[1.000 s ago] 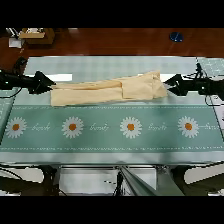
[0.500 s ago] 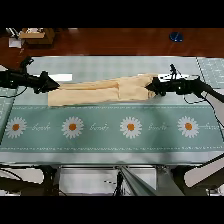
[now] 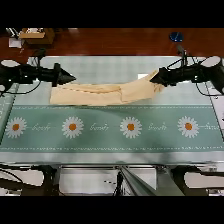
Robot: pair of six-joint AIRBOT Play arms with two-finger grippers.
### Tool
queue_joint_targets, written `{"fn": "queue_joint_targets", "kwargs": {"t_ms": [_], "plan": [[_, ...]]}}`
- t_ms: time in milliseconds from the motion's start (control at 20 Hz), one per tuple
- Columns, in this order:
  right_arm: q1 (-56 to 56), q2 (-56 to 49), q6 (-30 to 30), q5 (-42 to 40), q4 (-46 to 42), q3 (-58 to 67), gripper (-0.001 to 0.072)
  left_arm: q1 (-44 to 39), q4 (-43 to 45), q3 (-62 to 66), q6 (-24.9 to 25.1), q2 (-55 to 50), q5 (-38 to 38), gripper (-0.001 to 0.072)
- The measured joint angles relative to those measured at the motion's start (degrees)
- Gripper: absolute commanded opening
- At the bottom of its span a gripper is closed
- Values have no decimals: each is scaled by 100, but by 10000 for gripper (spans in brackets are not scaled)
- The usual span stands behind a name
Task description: Fold the shirts.
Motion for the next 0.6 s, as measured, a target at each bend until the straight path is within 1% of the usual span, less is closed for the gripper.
{"fn": "queue_joint_targets", "kwargs": {"t_ms": [150,250,400,600], "plan": [[4,671,509,433,-844,11,31,-785,-122,0,15,-70,319,24],[4,1038,778,664,-1237,11,30,-1325,-175,0,-35,-151,490,24],[4,1491,1069,896,-1558,11,30,-2033,-175,0,-151,-289,706,24],[4,1919,1318,1078,-1722,11,30,-2826,-177,-2,-337,-457,944,24]]}}
